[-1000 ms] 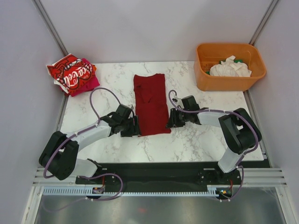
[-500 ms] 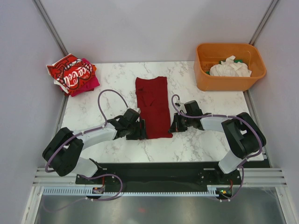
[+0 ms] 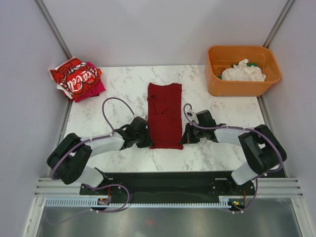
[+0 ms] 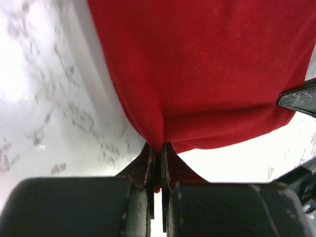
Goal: Fold and stack the t-shirts
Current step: Fold the tshirt
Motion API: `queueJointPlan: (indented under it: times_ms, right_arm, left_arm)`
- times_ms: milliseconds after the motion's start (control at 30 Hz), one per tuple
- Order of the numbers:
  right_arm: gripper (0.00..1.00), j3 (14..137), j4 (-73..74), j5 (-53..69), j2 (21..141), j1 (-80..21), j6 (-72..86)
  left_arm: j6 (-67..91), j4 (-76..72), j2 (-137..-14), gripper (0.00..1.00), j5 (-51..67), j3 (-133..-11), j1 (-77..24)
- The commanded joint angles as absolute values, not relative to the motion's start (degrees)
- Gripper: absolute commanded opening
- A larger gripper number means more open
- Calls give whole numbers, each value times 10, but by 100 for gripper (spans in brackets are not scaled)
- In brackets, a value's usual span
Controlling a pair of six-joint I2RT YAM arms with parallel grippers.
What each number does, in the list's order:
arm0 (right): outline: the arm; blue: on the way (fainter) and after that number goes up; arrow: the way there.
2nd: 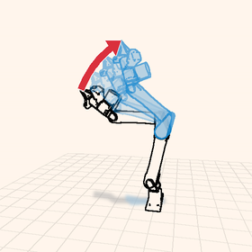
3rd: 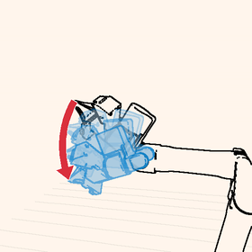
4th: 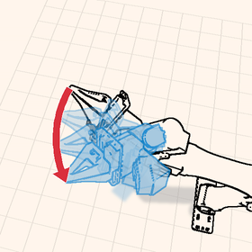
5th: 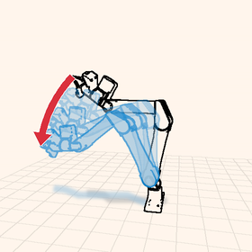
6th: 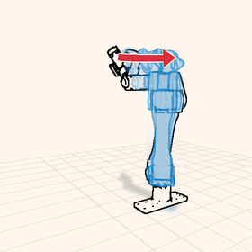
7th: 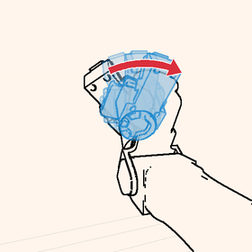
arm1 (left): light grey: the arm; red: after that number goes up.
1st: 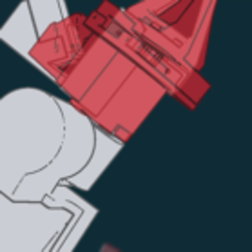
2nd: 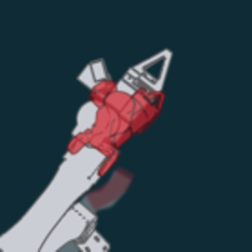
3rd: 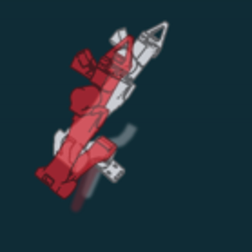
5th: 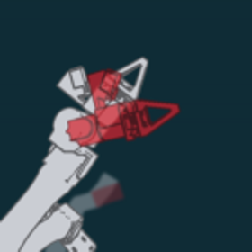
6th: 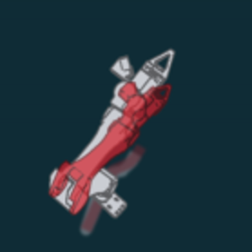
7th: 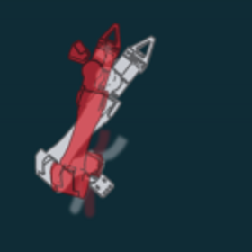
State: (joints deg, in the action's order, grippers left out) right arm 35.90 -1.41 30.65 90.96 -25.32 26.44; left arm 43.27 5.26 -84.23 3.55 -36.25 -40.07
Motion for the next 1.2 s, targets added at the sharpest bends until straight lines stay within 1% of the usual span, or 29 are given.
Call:
queueJointPlan:
  times_ms: [0, 100, 200, 233, 333, 467, 533, 667, 700, 833, 967, 1167]
  right_arm:
    - [0, 317, 50, 273, 854, -275, 287]
    - [0, 286, 90, 253, 756, -292, 322]
    - [0, 264, 112, 243, 692, -307, 362]
    - [0, 261, 132, 240, 657, -311, 372]
    - [0, 267, 170, 232, 598, -317, 398]
    - [0, 314, 213, 214, 557, -317, 405]
    - [0, 364, 242, 199, 560, -317, 398]
    - [0, 460, 282, 157, 596, -317, 358]
    - [0, 497, 287, 151, 620, -317, 351]
    - [0, 587, 308, 121, 697, -315, 320]
    - [0, 628, 308, 111, 743, -308, 305]
    - [0, 722, 312, 113, 830, -284, 277]
  left_arm:
    - [456, 94, -786, 2, 50, -323, -414]
    - [483, 125, -718, 2, 85, -294, -431]
    - [518, 179, -658, 2, 102, -287, -455]
    - [531, 196, -617, 2, 98, -290, -462]
    - [542, 248, -554, 2, 101, -308, -468]
    - [544, 306, -521, 2, 78, -365, -468]
    - [537, 322, -527, 2, 72, -415, -468]
    - [496, 355, -582, 4, 36, -515, -463]
    - [490, 360, -611, 4, 32, -548, -460]
    - [456, 371, -673, 4, 25, -618, -434]
    - [426, 373, -717, 4, 32, -649, -404]
    - [387, 372, -783, 4, 66, -701, -330]
